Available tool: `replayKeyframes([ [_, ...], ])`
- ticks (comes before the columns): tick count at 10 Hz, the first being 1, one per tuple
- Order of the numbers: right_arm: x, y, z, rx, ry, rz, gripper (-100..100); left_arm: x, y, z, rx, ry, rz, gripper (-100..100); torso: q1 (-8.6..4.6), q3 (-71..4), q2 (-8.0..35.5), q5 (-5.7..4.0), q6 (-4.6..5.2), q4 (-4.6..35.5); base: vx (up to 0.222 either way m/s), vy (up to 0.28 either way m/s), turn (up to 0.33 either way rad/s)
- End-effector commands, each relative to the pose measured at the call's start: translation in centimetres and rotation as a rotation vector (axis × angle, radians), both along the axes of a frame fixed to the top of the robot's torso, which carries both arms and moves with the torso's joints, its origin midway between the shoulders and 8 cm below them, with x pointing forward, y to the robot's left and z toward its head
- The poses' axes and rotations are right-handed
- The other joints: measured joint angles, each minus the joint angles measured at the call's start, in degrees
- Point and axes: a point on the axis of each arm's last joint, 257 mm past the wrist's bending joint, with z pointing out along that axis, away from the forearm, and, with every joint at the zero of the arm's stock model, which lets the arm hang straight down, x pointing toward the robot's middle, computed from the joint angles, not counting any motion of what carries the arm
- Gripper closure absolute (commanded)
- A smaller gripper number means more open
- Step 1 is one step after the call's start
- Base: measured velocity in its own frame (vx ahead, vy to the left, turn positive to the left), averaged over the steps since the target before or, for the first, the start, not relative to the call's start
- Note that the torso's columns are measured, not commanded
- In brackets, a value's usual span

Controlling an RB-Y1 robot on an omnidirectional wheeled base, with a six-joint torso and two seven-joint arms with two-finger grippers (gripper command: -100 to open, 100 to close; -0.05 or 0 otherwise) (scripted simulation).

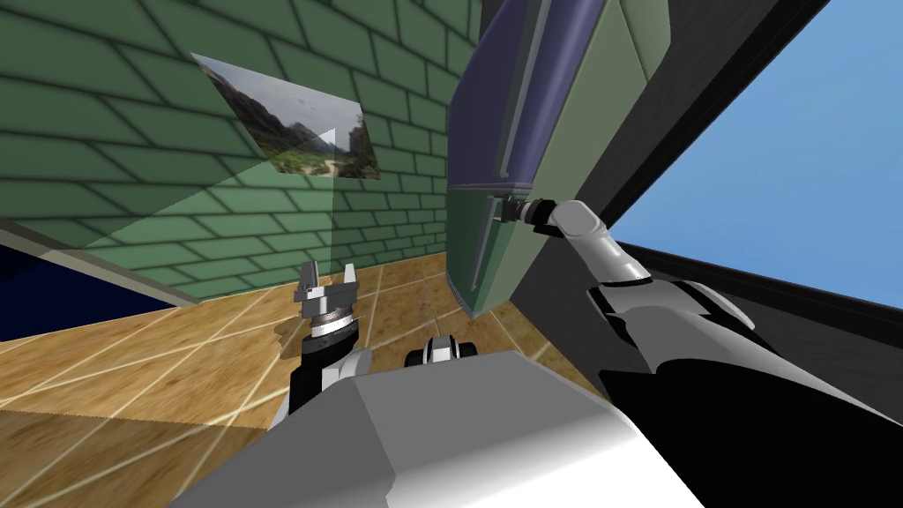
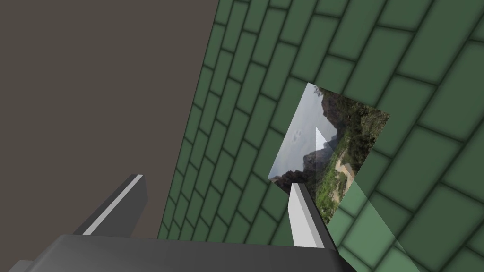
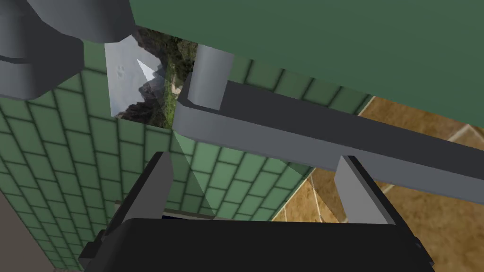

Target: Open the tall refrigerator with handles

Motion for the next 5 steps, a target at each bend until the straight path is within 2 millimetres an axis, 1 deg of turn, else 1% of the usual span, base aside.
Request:
replayKeyframes([
  [1,0.2,-1.3,1.6,-0.054,-0.041,-0.042,-100,0.0,0.0,0.0,0.000,0.000,0.000,0,0.05,0.07,0.08,-0.01,-0.02,-0.03,0.027,0.000,0.006],
  [2,0.3,-2.3,2.7,-0.091,-0.064,-0.069,-100,0.0,0.0,0.0,0.000,0.000,0.000,0,0.13,0.10,0.14,0.03,-0.07,0.00,0.023,0.003,0.022],
  [3,0.5,-1.7,2.1,-0.066,-0.049,-0.053,-100,0.0,0.0,0.0,0.000,0.000,0.000,0,0.19,0.11,0.16,0.05,-0.06,0.00,0.010,-0.001,0.006],
  [4,0.5,-2.1,2.6,-0.071,-0.051,-0.062,-100,0.0,0.0,0.0,0.000,0.000,0.000,0,0.19,0.18,0.25,0.03,-0.03,0.02,0.092,0.040,0.043],
  [5,0.5,-2.0,2.4,-0.072,-0.052,-0.059,-100,0.0,0.0,0.0,0.000,0.000,0.000,0,0.30,0.09,0.07,0.07,-0.03,-0.01,0.060,0.025,0.007],
])
